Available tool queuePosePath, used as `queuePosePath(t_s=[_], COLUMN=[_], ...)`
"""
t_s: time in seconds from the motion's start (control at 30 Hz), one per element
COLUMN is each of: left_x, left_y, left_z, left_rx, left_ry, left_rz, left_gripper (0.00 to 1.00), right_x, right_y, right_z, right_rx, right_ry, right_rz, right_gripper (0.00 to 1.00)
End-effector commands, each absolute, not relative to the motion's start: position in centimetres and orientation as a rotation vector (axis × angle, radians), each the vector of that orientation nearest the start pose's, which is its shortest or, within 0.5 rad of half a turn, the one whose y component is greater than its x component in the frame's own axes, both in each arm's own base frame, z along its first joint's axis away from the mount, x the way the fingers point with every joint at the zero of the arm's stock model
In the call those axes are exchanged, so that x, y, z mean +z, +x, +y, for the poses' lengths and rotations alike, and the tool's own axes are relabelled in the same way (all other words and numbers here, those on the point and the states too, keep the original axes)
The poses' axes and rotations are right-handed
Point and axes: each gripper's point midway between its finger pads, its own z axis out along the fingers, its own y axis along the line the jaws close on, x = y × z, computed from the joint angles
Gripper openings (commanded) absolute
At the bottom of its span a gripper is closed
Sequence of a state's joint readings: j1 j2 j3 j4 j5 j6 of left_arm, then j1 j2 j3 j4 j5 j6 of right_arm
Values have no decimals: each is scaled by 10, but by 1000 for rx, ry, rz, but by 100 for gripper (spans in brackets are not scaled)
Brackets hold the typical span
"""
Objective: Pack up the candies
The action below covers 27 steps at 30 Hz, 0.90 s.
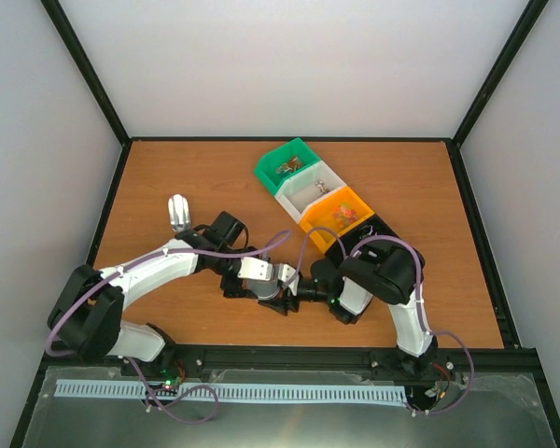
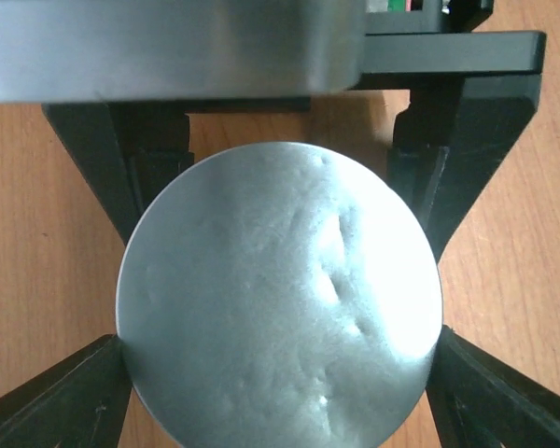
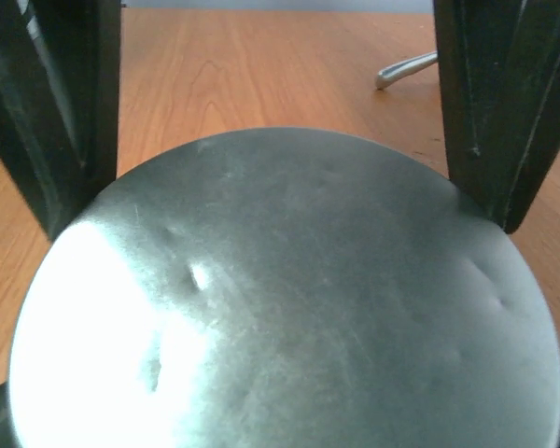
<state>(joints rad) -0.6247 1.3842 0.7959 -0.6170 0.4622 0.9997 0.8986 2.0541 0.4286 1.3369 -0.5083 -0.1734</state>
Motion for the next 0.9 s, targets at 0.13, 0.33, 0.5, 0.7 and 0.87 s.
queuePosePath(t_s=[0.13, 0.33, 0.5, 0.7, 0.87], left_x=[63, 70, 78, 75, 73], left_y=[165, 182, 201, 227, 247], left_z=[-234, -234, -233, -221, -207], left_rx=[836, 771, 692, 551, 462], left_ry=[-2584, -2478, -2430, -2332, -2254], left_rz=[-2269, -2518, -2678, -2831, -2922], left_gripper=[39, 40, 42, 43, 44], right_x=[50, 49, 54, 59, 61], right_y=[183, 190, 192, 190, 193], right_z=[370, 368, 366, 362, 349], right_rx=[961, 945, 924, 905, 861], right_ry=[-1320, -1269, -1256, -1301, -1324], right_rz=[1368, 1402, 1391, 1388, 1411], right_gripper=[75, 97, 100, 100, 100])
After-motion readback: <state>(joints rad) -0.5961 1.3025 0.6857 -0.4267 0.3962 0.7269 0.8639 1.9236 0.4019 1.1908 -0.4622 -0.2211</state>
